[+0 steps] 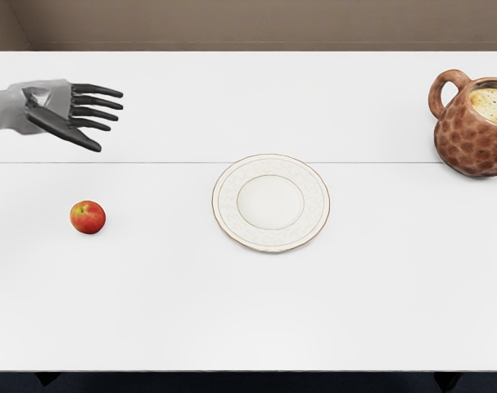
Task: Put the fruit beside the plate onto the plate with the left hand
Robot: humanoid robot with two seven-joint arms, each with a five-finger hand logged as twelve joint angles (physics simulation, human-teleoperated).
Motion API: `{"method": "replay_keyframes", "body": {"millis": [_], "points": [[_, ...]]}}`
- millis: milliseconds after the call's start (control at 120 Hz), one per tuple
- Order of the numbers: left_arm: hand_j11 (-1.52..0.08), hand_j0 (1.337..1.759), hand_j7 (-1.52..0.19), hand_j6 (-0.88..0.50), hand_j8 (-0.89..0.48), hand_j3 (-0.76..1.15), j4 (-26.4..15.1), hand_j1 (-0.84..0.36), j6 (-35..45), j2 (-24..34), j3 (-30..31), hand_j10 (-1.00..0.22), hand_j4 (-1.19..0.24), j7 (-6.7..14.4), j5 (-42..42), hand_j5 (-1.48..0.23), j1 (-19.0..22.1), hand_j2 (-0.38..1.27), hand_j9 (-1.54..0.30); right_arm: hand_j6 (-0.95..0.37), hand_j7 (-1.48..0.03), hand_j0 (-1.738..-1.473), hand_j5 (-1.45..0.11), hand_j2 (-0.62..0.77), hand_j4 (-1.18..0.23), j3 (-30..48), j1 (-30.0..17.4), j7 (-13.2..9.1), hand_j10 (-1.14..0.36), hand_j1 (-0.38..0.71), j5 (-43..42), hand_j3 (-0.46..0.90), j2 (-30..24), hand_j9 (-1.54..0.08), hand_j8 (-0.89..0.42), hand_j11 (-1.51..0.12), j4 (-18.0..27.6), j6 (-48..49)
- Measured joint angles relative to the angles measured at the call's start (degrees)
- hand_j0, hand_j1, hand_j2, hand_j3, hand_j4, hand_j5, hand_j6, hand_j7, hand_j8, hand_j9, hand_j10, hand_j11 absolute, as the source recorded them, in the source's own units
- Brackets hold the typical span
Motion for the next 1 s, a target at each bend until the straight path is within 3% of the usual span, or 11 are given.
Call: {"method": "replay_keyframes", "body": {"millis": [183,358,700,808,908,1000], "points": [[-0.32,1.658,-0.32,-0.25,-0.25,0.00,-0.7,0.05,0.0,0.1,0.4,-0.25,-0.25,0.3,1.5,-0.32,-1.5,0.05,-0.32,-0.03,-0.04,-1.658,-0.04,-0.01,-0.03,-0.1,0.0,0.0,-0.03,-0.31,0.0,0.00,0.0,-0.04,-0.03,-0.04,0.0,0.0],[-0.32,1.658,-0.32,-0.25,-0.25,0.00,-2.9,0.05,0.0,-1.1,0.5,-0.25,-0.25,1.0,14.1,-0.32,-8.1,0.05,-0.32,-0.03,-0.04,-1.658,-0.04,-0.01,-0.03,-0.1,0.0,-0.3,-0.03,-0.31,0.0,0.00,0.0,-0.04,-0.03,-0.04,0.1,0.0],[-0.32,1.658,-0.32,-0.25,-0.25,0.00,-14.9,0.05,0.0,0.3,0.9,-0.25,-0.25,3.4,35.1,-0.32,-9.4,0.05,-0.32,-0.03,-0.04,-1.658,-0.04,-0.01,-0.03,-0.1,0.0,-0.3,-0.03,-0.31,0.0,0.00,0.0,-0.04,-0.03,-0.04,0.1,0.0],[-0.32,1.658,-0.32,-0.25,-0.25,0.00,-23.4,0.05,0.0,5.7,5.9,-0.25,-0.25,3.8,39.6,-0.32,-12.2,0.05,-0.32,-0.03,-0.04,-1.658,-0.04,-0.01,-0.03,-0.1,0.0,-0.3,-0.03,-0.31,0.0,0.00,0.0,-0.04,-0.03,-0.04,0.1,0.0],[-0.32,1.658,-0.32,-0.25,-0.25,0.00,-30.4,0.05,3.6,7.6,16.2,-0.25,-0.25,3.9,41.6,-0.32,-21.1,0.05,-0.32,-0.03,-0.04,-1.658,-0.04,-0.01,-0.03,-0.1,0.0,-0.3,-0.03,-0.31,0.0,0.00,0.0,-0.04,-0.03,-0.04,0.1,0.0],[-0.32,1.658,-0.32,-0.25,-0.25,0.00,-34.8,0.05,8.6,8.4,25.4,-0.25,-0.25,4.0,42.3,-0.32,-25.0,0.05,-0.32,-0.03,-0.04,-1.658,-0.04,-0.01,-0.03,-0.1,0.0,-0.3,-0.03,-0.31,0.0,0.00,0.0,-0.04,-0.03,-0.04,0.1,0.0]]}}
